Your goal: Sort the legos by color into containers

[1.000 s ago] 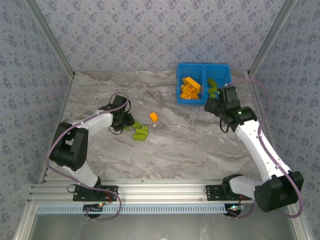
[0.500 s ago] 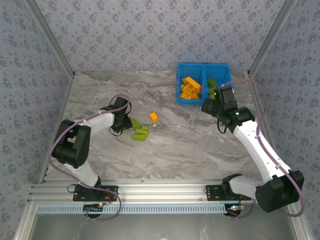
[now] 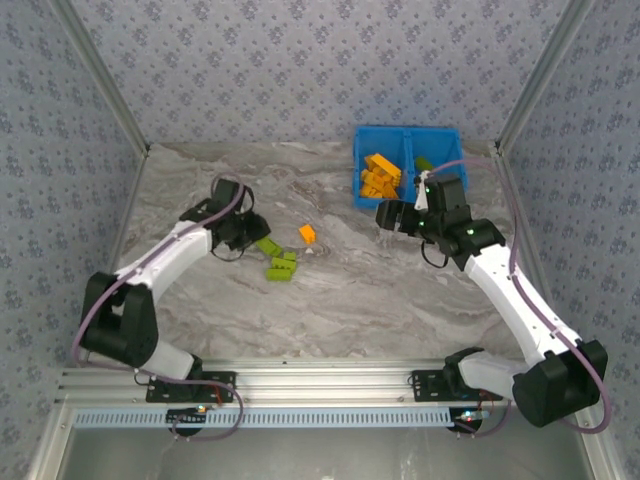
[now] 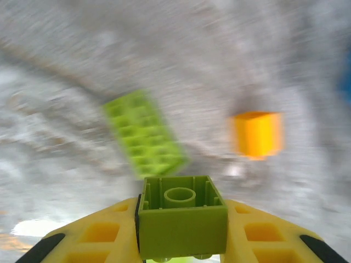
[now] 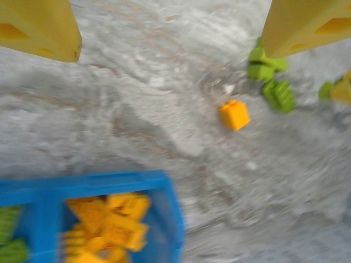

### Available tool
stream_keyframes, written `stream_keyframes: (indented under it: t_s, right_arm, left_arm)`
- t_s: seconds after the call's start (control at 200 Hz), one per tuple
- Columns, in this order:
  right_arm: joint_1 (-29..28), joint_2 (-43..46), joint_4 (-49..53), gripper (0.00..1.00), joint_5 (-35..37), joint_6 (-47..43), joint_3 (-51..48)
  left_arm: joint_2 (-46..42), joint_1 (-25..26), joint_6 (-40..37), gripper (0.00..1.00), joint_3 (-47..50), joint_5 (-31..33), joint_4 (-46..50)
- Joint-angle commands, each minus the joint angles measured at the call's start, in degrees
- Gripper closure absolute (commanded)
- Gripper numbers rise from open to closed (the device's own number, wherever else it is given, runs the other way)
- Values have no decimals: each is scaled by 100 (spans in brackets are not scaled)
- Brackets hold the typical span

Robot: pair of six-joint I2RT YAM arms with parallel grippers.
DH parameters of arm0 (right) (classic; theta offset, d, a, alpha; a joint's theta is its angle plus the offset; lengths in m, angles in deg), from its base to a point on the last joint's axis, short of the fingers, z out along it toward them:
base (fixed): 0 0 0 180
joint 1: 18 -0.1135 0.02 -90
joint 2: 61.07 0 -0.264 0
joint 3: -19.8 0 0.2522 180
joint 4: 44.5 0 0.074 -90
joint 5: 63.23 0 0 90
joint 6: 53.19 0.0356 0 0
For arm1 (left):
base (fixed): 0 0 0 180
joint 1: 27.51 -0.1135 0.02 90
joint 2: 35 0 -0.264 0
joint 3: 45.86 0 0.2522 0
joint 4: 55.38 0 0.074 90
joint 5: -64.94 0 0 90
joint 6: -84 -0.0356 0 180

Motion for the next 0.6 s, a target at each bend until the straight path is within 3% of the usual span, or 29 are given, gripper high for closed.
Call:
stream_keyframes:
  t_s: [0.0, 0.115, 0.25, 0.345, 0.5, 0.595]
  right_arm:
    - [-27, 264, -458, 6, -792, -226, -153]
    - [113, 638, -1085, 0, -1292, -179, -482]
    - [149, 888, -2044, 0, -2218, -205, -829]
    - [296, 915, -2582, 0, -2604, -177, -972]
    - [646, 888, -3954, 5, -3358, -14, -1199]
    - [571, 688, -4210, 6, -3665, -255, -979]
  left_arm:
    - [-265, 66, 566, 79, -618, -1000, -295]
    - [87, 344, 1016, 80, -1058, -1823, -714]
    - [621, 780, 2547, 80, -1228, -2927, -2529]
    - [795, 1012, 3231, 80, -1494, -3174, -3195]
    - [894, 1168, 5095, 80, -1261, -3316, -5001]
    - [936, 1210, 5560, 80, -1307, -3339, -5246]
